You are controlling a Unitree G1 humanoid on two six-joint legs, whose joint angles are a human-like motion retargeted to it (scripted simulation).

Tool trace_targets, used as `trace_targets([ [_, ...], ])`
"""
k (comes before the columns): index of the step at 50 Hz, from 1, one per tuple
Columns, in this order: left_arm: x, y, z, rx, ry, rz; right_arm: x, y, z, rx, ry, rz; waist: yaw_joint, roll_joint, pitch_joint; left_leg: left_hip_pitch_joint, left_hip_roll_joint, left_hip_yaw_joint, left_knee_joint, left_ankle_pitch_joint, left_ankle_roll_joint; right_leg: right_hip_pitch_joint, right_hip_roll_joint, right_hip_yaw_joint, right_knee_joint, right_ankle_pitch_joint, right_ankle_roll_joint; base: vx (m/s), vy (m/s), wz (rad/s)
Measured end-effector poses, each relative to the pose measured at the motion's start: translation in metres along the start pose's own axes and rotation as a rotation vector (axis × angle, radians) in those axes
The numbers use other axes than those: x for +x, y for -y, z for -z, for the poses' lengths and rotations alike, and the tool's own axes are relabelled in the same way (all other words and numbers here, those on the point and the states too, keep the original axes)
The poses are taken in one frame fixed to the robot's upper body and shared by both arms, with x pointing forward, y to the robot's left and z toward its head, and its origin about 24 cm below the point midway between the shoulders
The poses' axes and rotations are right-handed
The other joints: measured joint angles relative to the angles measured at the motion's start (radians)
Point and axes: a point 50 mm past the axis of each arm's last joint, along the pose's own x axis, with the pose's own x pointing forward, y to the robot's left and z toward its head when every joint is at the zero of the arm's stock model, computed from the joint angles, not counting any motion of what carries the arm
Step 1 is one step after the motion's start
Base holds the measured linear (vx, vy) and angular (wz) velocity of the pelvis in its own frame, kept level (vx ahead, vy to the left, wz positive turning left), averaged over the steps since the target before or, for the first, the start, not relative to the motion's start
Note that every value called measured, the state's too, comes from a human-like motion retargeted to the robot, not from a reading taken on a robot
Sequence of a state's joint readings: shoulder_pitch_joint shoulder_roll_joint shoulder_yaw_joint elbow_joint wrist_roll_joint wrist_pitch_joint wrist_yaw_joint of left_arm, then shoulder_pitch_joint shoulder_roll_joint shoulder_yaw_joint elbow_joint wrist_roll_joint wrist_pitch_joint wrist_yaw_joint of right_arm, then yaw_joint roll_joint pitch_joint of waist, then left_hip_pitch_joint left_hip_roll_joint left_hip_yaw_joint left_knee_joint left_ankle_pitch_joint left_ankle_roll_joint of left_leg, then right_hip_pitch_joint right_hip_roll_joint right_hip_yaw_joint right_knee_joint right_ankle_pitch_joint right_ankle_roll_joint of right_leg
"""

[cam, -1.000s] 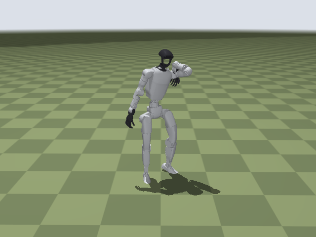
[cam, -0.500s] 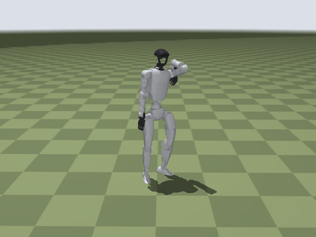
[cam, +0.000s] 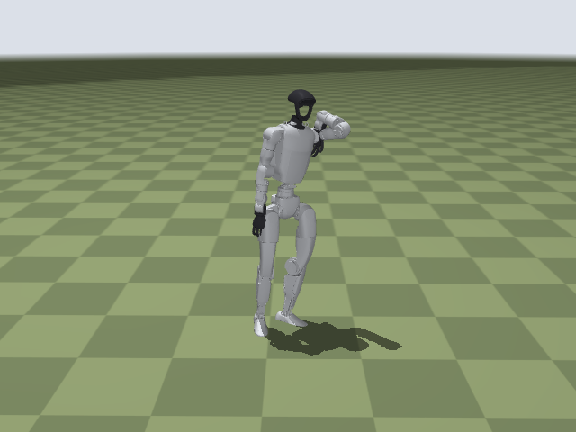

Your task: Upper body actions

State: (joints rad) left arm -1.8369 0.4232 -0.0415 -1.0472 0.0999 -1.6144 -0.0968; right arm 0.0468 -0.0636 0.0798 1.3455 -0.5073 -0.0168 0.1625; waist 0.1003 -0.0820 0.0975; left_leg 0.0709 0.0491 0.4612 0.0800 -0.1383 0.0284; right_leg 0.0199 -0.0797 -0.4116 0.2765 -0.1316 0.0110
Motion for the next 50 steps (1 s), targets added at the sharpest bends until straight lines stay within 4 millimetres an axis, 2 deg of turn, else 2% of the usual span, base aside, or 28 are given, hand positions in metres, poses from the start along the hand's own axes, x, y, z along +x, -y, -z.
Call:
trace_targets([
  [3, 0.001, -0.001, -0.001, -0.007, -0.017, -0.031, 0.0, -0.013, 0.012, -0.088, -0.039, -0.022, -0.009, -0.026, -0.012, 0.001, -0.019, -0.016, 0.002, -0.001, 0.004, 0.001, 0.032, 0.088, -0.01, -0.002, 0.023, 0.06, 0.01, 0.26],
  [5, 0.001, -0.001, -0.001, -0.014, -0.034, -0.055, 0.0, -0.027, 0.023, -0.118, -0.075, -0.06, -0.008, -0.049, -0.028, 0.003, -0.034, -0.022, 0.002, -0.001, 0.005, 0.015, 0.045, 0.118, -0.051, -0.031, -0.005, 0.08, -0.01, 0.09],
  [7, 0.002, -0.002, -0.001, -0.033, -0.046, -0.06, -0.002, -0.037, 0.036, -0.145, -0.117, -0.093, 0.008, -0.073, -0.046, 0.007, -0.052, -0.008, 0.005, -0.008, 0.002, 0.034, 0.015, 0.041, -0.096, -0.044, -0.016, 0.12, -0.03, -0.16],
  [10, 0.003, -0.002, -0.002, -0.048, -0.067, -0.077, -0.006, -0.053, 0.056, -0.119, -0.18, -0.143, 0.018, -0.109, -0.076, 0.012, -0.082, -0.021, 0.004, -0.011, 0.0, 0.053, -0.001, 0.057, -0.145, -0.019, 0.017, 0.08, -0.02, 0.07],
  [13, 0.003, -0.003, -0.003, -0.096, -0.073, -0.062, -0.008, -0.051, 0.065, -0.064, -0.223, -0.139, 0.036, -0.1, -0.091, 0.012, -0.077, -0.01, -0.003, -0.009, -0.002, 0.053, -0.015, -0.003, -0.171, 0.01, 0.031, -0.07, -0.01, -0.21],
  [15, 0.003, -0.002, -0.003, -0.114, -0.077, -0.049, -0.008, -0.051, 0.066, -0.024, -0.232, -0.133, 0.027, -0.099, -0.1, 0.013, -0.079, -0.013, -0.007, -0.008, -0.001, 0.056, -0.002, 0.012, -0.184, 0.013, 0.025, 0.0, 0.0, 0.0],
  [18, 0.004, 0.001, -0.004, -0.135, -0.083, 0.016, -0.006, -0.045, 0.057, 0.046, -0.207, -0.109, -0.007, -0.088, -0.112, 0.013, -0.072, -0.008, -0.012, -0.003, -0.003, 0.056, 0.013, 0.028, -0.198, 0.021, 0.017, 0.0, 0.0, 0.0],
  [22, 0.004, 0.003, -0.004, -0.11, -0.093, 0.058, -0.002, -0.038, 0.035, 0.116, -0.131, -0.093, -0.051, -0.067, -0.122, 0.011, -0.061, -0.001, -0.019, 0.002, -0.003, 0.053, 0.027, 0.032, -0.208, 0.031, 0.013, -0.09, -0.02, -0.05],
  [29, 0.002, -0.001, -0.002, 0.004, -0.073, 0.032, 0.002, -0.034, 0.006, 0.144, -0.01, -0.101, -0.081, -0.058, -0.137, 0.011, -0.048, 0.009, -0.02, 0.005, -0.01, 0.048, 0.044, 0.049, -0.221, 0.043, 0.004, -0.02, 0.0, -0.01],
  [32, 0.001, -0.003, -0.001, 0.017, -0.052, 0.014, 0.002, -0.025, -0.003, 0.198, 0.046, -0.056, -0.098, -0.058, -0.143, 0.011, -0.043, 0.013, -0.019, 0.005, -0.013, 0.048, 0.049, 0.05, -0.224, 0.044, 0.0, -0.02, 0.0, -0.01],
  [34, 0.0, -0.005, -0.001, -0.002, -0.037, 0.011, 0.001, -0.01, -0.012, 0.294, 0.104, 0.0, -0.112, -0.051, -0.146, 0.008, -0.039, 0.011, -0.018, 0.006, -0.013, 0.046, 0.054, 0.052, -0.225, 0.044, -0.001, 0.0, 0.0, 0.0],
  [36, 0.0, -0.006, -0.001, -0.038, -0.028, 0.022, -0.002, 0.014, -0.024, 0.436, 0.184, 0.069, -0.129, -0.041, -0.152, 0.005, -0.035, 0.011, -0.017, 0.006, -0.013, 0.043, 0.057, 0.052, -0.225, 0.046, 0.0, 0.0, 0.0, 0.0],
  [37, 0.0, -0.006, -0.001, -0.058, -0.026, 0.032, -0.005, 0.032, -0.032, 0.52, 0.242, 0.115, -0.14, -0.037, -0.158, 0.004, -0.033, 0.012, -0.017, 0.006, -0.013, 0.042, 0.058, 0.052, -0.225, 0.046, 0.0, -0.04, 0.05, -0.03],
  [40, 0.0, -0.006, -0.001, -0.114, -0.024, 0.052, -0.032, 0.108, -0.059, 0.777, 0.485, 0.311, -0.169, -0.033, -0.177, -0.003, -0.033, 0.012, -0.017, 0.005, -0.013, 0.037, 0.058, 0.05, -0.228, 0.048, 0.0, 0.0, 0.0, 0.0],
  [42, 0.0, -0.006, -0.001, -0.131, -0.024, 0.043, -0.064, 0.161, -0.073, 0.888, 0.656, 0.457, -0.178, -0.036, -0.189, -0.008, -0.036, 0.007, -0.015, 0.005, -0.013, 0.035, 0.056, 0.048, -0.23, 0.048, 0.0, 0.0, 0.0, 0.0],
  [45, 0.001, -0.007, -0.001, -0.135, -0.028, 0.013, -0.124, 0.228, -0.088, 0.947, 0.905, 0.657, -0.183, -0.05, -0.208, -0.015, -0.041, -0.004, -0.013, 0.005, -0.013, 0.035, 0.051, 0.041, -0.233, 0.045, 0.0, 0.0, -0.01, 0.06],
  [48, 0.001, -0.008, -0.001, -0.13, -0.034, -0.016, -0.194, 0.276, -0.098, 0.934, 1.139, 0.832, -0.18, -0.065, -0.218, -0.023, -0.045, -0.015, -0.012, 0.006, -0.013, 0.033, 0.048, 0.031, -0.234, 0.043, -0.001, 0.02, -0.04, 0.19],
  [50, 0.001, -0.008, -0.002, -0.129, -0.041, -0.031, -0.236, 0.295, -0.101, 0.911, 1.266, 0.934, -0.175, -0.075, -0.226, -0.024, -0.046, -0.02, -0.014, 0.007, -0.012, 0.033, 0.048, 0.027, -0.234, 0.041, -0.001, 0.0, 0.0, 0.0],
])
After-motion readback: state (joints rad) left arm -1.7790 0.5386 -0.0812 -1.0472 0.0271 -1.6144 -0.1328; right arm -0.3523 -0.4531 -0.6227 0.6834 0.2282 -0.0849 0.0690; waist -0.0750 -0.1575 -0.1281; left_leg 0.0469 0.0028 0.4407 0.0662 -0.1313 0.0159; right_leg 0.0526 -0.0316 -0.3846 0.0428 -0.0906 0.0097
